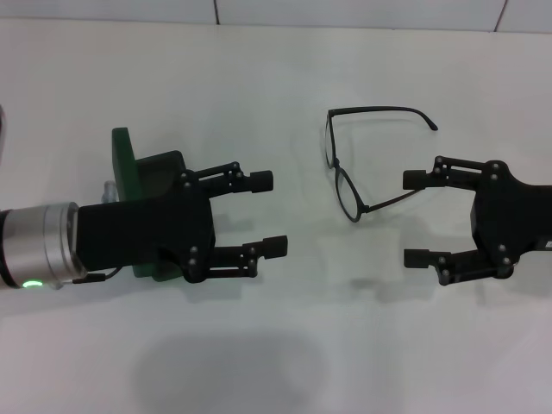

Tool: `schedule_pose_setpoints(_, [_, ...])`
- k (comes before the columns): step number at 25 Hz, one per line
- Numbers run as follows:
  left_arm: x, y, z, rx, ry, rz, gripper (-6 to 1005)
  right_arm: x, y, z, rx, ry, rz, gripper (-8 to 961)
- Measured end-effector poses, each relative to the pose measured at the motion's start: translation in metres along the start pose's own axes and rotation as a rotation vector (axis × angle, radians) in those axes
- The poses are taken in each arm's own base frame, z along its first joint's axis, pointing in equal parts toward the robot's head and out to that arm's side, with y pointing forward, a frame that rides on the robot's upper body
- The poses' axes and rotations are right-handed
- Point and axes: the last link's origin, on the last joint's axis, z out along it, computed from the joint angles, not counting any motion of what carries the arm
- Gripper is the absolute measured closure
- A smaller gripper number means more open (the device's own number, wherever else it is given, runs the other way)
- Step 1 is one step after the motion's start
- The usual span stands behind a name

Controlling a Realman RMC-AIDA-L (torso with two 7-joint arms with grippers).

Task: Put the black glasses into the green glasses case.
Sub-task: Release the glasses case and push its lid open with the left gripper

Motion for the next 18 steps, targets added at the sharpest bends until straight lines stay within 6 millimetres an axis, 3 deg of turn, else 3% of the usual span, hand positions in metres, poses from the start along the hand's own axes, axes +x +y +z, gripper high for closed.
schedule_pose_setpoints(13, [0.005, -0.005, -0.007, 0.068, 0.050, -0.003, 225, -0.001, -0.003, -0.001, 0.045, -0.020, 0.002, 84])
schedule_pose_setpoints(18, [0.014, -0.024, -0.030, 0.227, 0.079, -0.127, 234, -0.004, -0.008, -0.001, 0.064, -0.030, 0.006, 84])
